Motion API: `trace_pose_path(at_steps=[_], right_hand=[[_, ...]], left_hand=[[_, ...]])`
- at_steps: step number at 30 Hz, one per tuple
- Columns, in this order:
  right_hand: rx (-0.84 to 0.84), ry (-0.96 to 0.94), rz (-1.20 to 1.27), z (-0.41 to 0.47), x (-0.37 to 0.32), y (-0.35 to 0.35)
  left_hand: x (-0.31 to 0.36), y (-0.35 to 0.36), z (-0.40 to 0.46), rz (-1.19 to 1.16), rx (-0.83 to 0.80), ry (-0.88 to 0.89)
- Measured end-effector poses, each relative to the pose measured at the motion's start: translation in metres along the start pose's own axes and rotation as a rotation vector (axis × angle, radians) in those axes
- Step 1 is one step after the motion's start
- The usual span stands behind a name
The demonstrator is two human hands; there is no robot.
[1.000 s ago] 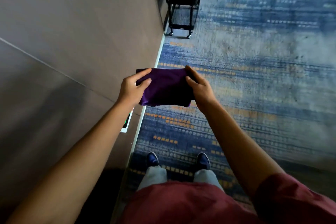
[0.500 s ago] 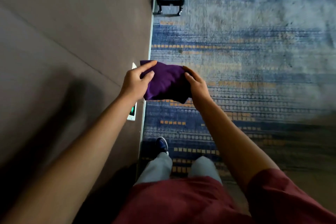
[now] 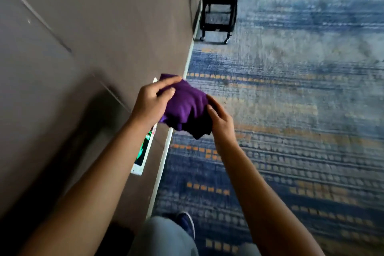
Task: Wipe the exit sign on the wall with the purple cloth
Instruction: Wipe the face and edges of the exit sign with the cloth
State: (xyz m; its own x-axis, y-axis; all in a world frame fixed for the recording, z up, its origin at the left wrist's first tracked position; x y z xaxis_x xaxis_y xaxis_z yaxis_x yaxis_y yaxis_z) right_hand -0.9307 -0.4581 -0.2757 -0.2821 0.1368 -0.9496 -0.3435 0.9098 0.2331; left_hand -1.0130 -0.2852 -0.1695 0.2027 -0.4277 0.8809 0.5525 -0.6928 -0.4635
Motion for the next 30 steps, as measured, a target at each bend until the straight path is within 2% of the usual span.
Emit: trace_pose_path(at_steps=[2,3,5,6,8,9,11,13,15,17,21,24,26,30], right_hand=[[-0.007,-0.029,0.059,0.01,0.046,0.01],[0.014,-0.033,0.095,0.018,0.048,0.002],[-0.074,-0.065,0.134,0.025,0.069,0.018],[-0.067,-0.062,0.14,0.029,0.074,0.016],[-0.157,-0.105,0.114,0.036,0.083,0.038],[-0.124,-0.085,0.107,0.033,0.095,0.034],[-0.199,-0.108,0.089,0.036,0.096,0.051],[-0.182,-0.101,0.072,0.037,0.106,0.049],[-0.234,-0.131,0.101,0.035,0.099,0.056],[-0.206,-0.116,0.093,0.036,0.104,0.054],[-0.212,-0.208,0.151,0.037,0.098,0.036],[-0.248,-0.183,0.221,0.026,0.106,0.023],[-0.249,-0.15,0.25,0.025,0.111,0.007],[-0.272,-0.144,0.26,0.019,0.107,-0.001]], left_hand=[[-0.037,-0.003,-0.006,-0.041,0.061,0.009],[-0.032,0.003,-0.001,-0.073,0.049,0.026],[-0.06,-0.004,-0.014,-0.115,0.155,0.073],[-0.06,0.002,-0.014,-0.135,0.121,0.081],[-0.085,-0.01,-0.029,-0.182,0.246,0.103],[-0.094,-0.007,-0.033,-0.18,0.198,0.084],[-0.107,-0.021,-0.047,-0.175,0.27,0.101],[-0.114,-0.022,-0.055,-0.148,0.238,0.079],[-0.118,-0.027,-0.06,-0.158,0.253,0.092],[-0.12,-0.026,-0.067,-0.148,0.293,0.049],[-0.136,-0.012,-0.075,-0.265,0.431,-0.052],[-0.148,0.002,-0.083,-0.291,0.433,-0.093],[-0.151,0.014,-0.08,-0.243,0.435,-0.079],[-0.147,0.019,-0.079,0.096,0.412,-0.058]])
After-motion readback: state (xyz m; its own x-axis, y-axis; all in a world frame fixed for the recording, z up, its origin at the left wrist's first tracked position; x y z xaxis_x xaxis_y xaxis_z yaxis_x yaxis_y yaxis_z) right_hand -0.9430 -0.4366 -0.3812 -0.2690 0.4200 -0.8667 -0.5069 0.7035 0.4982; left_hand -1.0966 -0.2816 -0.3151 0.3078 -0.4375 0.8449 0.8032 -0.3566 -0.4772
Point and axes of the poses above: each hand's wrist, its own z-axis towards the middle knuckle, its own y-axis out of the palm, x = y × z, the point moved 8 cm from there along z, towards the middle knuckle, and after that the axes turned 2 degrees about x, right-handed, at the moved point
